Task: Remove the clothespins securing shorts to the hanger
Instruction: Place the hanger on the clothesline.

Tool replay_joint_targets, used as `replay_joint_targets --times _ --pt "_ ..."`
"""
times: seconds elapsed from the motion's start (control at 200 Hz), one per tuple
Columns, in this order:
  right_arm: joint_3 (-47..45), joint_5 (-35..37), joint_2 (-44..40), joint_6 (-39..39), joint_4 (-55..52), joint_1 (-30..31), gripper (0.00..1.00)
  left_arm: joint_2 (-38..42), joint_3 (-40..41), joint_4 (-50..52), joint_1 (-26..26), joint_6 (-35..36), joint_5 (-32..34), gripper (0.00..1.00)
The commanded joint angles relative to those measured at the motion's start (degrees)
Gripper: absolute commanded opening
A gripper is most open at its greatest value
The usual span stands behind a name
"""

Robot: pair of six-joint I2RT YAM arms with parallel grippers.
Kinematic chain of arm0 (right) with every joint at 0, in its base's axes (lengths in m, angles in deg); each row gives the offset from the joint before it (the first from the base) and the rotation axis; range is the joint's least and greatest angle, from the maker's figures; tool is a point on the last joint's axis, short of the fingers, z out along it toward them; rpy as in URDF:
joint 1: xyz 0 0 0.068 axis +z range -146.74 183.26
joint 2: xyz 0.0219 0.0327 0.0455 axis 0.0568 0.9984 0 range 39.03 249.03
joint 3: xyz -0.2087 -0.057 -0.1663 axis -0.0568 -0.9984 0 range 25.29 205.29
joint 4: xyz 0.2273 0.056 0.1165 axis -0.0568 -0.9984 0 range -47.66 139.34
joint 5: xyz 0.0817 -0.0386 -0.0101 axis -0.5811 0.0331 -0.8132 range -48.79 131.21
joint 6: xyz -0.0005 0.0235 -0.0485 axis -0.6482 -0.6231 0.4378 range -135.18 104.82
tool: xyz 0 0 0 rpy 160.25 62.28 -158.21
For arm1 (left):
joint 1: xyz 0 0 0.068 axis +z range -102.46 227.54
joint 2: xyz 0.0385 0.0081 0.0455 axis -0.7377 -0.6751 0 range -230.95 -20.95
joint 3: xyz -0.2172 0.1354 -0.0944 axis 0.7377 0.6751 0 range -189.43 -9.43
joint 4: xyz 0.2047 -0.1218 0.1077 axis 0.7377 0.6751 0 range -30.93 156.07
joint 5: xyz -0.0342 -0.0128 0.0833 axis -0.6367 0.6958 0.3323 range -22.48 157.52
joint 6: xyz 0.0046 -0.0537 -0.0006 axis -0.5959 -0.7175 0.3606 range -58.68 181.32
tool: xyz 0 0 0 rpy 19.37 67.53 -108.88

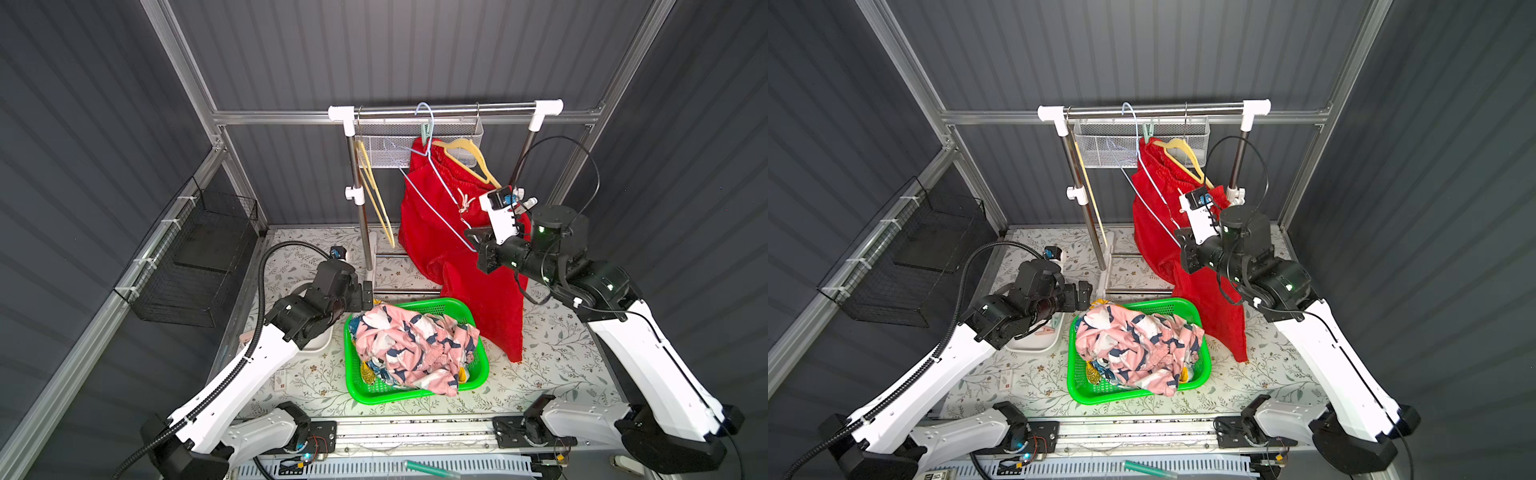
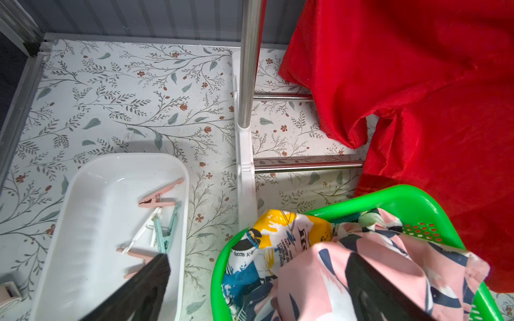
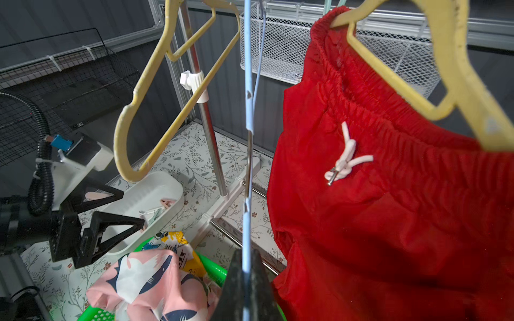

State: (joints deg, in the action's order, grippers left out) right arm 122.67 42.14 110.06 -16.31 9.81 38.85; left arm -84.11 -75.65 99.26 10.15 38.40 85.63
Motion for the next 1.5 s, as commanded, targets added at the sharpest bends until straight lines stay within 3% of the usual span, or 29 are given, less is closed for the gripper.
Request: replay_joint_targets --times 0.0,0.265,0.625,0.776,0.906,1.031,1.086,1.201,1.491 --pt "3.22 1.34 2.14 -0.94 1.17 -0.16 0.0 0.55 1.53 0.29 0.14 4.69 1.72 1.0" --pt "7.11 -0.12 6.97 -2.19 3.92 -0.17 0.0 2.43 5.32 -1.74 0.14 8.98 3.86 1.0" --pt "4.58 -2.07 7.89 -2.68 5.34 1.19 0.0 4.28 6.85 -4.28 0.12 10.23 2.42 1.0" --pt "3.83 -2.68 7.47 -2.32 5.3 1.33 0.06 3.21 5.15 -4.05 0.19 11.07 1.61 1.0" --pt "2.65 -2.98 6.28 -1.61 5.4 1.34 0.2 0.97 2.79 -3.49 0.12 12.41 0.58 1.0" --pt "3.32 -3.66 6.48 -1.03 6.07 1.32 0.12 -1.36 0.25 -3.36 0.13 13.86 0.09 1.0" --pt "4.85 -4.21 7.78 -0.91 5.04 1.37 0.19 -2.24 -0.63 -3.45 0.13 14.56 -0.28 1.0" --pt "4.08 -3.24 6.77 -1.08 5.69 1.35 0.44 -3.76 -2.14 -3.01 0.15 15.82 -1.17 1.0" --pt "-2.02 4.5 -5.01 1.11 3.77 1.24 0.6 -3.6 0.61 -5.35 0.16 19.2 -3.38 1.0"
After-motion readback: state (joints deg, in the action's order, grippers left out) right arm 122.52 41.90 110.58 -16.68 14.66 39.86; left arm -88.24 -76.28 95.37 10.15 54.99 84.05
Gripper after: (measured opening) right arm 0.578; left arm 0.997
